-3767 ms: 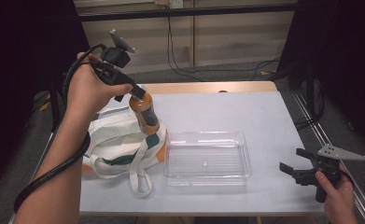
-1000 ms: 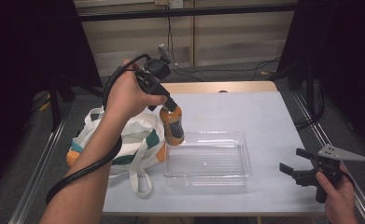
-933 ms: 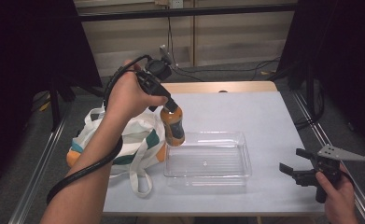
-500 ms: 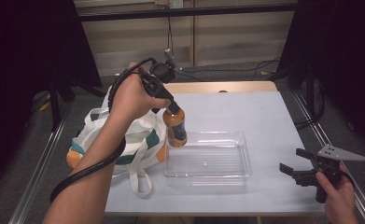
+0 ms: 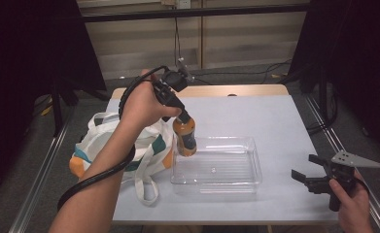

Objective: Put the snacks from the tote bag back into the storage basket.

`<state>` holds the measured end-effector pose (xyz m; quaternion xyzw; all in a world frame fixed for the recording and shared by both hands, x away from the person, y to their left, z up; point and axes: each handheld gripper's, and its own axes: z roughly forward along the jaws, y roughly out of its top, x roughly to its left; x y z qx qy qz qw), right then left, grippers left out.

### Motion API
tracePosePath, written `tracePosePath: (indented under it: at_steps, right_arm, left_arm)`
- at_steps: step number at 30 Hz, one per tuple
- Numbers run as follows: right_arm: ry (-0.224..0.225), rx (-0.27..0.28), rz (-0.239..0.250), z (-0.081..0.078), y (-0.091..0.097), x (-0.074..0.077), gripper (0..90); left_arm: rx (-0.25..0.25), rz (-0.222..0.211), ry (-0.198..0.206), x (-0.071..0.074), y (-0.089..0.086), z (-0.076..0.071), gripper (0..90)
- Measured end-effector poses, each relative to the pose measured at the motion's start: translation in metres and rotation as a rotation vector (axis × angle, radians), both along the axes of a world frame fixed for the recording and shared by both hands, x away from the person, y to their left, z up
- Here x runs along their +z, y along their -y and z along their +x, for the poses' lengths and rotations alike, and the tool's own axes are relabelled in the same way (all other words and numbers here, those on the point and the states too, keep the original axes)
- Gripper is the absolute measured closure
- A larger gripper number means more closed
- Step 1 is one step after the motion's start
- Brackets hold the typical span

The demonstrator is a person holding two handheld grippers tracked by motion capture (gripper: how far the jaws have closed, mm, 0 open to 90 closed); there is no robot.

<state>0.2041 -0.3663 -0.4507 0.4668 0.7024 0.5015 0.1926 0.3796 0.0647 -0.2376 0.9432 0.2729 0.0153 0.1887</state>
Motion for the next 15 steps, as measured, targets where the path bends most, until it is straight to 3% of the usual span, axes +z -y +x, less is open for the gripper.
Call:
tracePosePath:
  at_steps: [15]
  right_arm:
    - [-0.001, 0.005, -0.003, 0.0, 0.0, 0.0, 0.2]
  left_arm:
    - [0.003, 0.016, -0.02, -0.013, 0.004, 0.005, 59.5]
